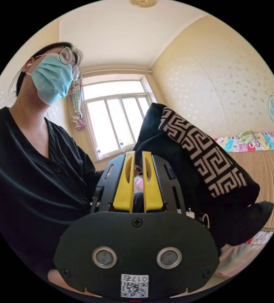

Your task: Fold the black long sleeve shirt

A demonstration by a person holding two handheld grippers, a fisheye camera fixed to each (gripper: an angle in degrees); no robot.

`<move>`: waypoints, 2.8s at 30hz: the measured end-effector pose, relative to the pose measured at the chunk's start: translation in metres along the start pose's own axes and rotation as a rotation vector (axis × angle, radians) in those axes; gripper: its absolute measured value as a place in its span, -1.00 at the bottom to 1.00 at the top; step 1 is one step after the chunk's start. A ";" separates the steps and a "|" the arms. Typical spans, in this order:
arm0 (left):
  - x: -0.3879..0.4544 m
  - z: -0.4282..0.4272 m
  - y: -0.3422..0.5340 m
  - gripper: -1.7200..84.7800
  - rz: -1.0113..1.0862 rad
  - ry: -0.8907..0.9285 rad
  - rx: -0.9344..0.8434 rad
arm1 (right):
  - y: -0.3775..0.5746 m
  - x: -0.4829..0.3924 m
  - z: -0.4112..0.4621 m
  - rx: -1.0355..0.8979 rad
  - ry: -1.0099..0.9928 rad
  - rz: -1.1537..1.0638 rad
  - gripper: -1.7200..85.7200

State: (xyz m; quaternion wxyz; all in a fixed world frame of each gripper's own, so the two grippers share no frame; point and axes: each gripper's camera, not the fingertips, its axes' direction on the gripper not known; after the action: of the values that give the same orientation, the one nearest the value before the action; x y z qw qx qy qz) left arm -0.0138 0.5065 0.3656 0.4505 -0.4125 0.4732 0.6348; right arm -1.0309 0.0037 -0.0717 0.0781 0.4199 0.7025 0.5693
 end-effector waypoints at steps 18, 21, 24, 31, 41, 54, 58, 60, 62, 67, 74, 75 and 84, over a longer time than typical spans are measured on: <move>0.152 0.055 -0.103 -0.98 0.060 0.402 0.137 | -0.055 -0.010 0.040 -0.152 0.426 -0.062 -0.86; 0.201 0.036 -0.116 -0.98 0.148 0.346 0.125 | -0.095 0.004 0.017 -0.002 0.581 0.031 -0.89; 0.256 0.021 -0.134 -0.98 0.166 0.108 0.011 | -0.150 0.001 -0.025 0.204 0.580 0.017 -0.90; 0.369 0.023 -0.152 -0.98 0.108 -0.936 -0.285 | -0.262 -0.053 -0.075 0.442 0.687 -0.004 -0.90; 0.432 0.130 -0.091 -0.98 0.563 -1.153 0.148 | -0.256 -0.180 -0.055 0.756 0.895 -0.215 -0.89; 0.398 0.183 -0.051 -0.98 1.014 -1.431 0.369 | -0.152 -0.172 -0.065 0.674 0.749 -0.598 -0.91; 0.282 0.140 -0.128 -0.97 0.918 -1.638 0.263 | -0.163 -0.086 -0.040 0.581 0.752 -0.550 -0.90; 0.209 0.106 -0.176 -0.96 0.877 -1.723 0.161 | -0.191 0.018 0.000 0.409 0.783 -0.462 -0.88; 0.122 0.053 -0.231 -0.91 0.746 -1.785 0.036 | -0.213 0.129 0.035 0.271 0.777 -0.361 -0.87; -0.079 -0.143 -0.279 -0.77 -0.058 -1.886 -0.110 | -0.198 0.465 0.124 -0.300 0.609 0.325 -0.75; -0.137 -0.199 -0.115 -0.76 -0.295 -1.939 -0.381 | 0.050 0.498 0.204 -0.672 0.684 0.409 -0.73; -0.130 -0.201 -0.084 -0.76 -0.312 -1.936 -0.387 | 0.099 0.484 0.214 -0.723 0.686 0.407 -0.73; -0.019 -0.188 0.060 -0.72 -0.468 -1.873 -0.131 | 0.273 0.362 0.176 -0.592 0.984 0.406 -0.74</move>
State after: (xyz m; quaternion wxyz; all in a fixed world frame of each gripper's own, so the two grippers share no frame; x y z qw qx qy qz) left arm -0.0487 0.3114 0.3578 0.7363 0.1526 -0.2081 0.6255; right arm -1.0207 0.3784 0.2383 -0.2523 0.1936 0.3738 0.8713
